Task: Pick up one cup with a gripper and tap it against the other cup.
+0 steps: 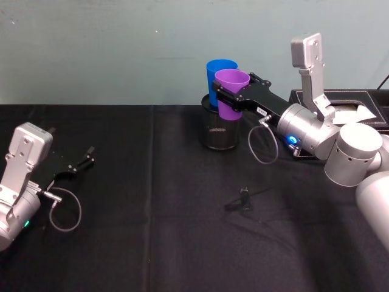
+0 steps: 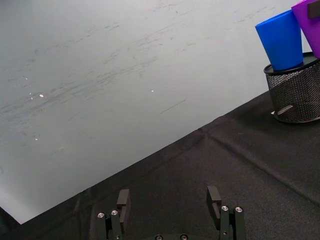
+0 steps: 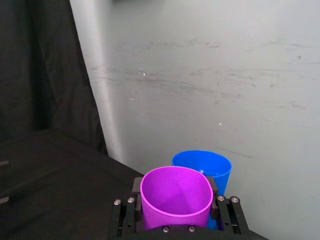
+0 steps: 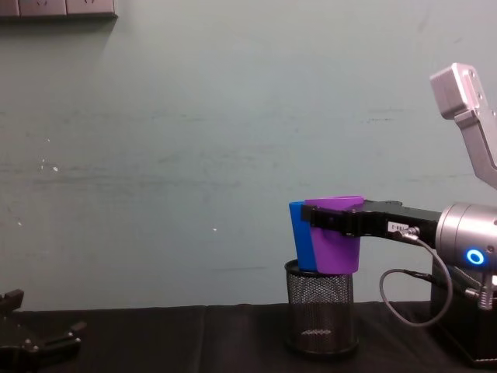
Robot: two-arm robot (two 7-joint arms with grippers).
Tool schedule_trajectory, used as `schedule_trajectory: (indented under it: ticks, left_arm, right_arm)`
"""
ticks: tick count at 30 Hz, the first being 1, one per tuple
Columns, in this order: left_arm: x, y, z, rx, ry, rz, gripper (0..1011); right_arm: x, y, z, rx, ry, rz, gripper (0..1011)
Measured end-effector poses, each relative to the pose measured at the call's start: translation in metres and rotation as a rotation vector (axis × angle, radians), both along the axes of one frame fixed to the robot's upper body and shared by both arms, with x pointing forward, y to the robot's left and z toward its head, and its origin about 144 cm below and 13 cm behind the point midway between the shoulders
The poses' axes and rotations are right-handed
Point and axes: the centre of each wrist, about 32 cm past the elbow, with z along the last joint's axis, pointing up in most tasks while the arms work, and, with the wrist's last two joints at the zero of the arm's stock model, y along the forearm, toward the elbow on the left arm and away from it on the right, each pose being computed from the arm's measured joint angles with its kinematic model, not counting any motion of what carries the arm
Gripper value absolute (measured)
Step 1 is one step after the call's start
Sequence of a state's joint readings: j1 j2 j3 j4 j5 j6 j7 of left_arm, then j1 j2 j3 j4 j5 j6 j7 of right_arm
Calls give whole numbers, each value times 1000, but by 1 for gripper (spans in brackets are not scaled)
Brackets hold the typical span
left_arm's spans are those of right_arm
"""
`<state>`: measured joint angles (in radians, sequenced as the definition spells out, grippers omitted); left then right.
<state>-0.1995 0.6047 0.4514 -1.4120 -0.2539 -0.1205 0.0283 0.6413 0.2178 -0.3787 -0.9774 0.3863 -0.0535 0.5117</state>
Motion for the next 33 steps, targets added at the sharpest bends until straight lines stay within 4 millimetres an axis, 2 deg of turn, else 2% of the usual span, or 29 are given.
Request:
schedule_trajectory:
  ticks: [33]
  left_arm:
    - [0,0,0,0,0,0,1000]
  right_arm:
    - [0,0,0,0,0,0,731]
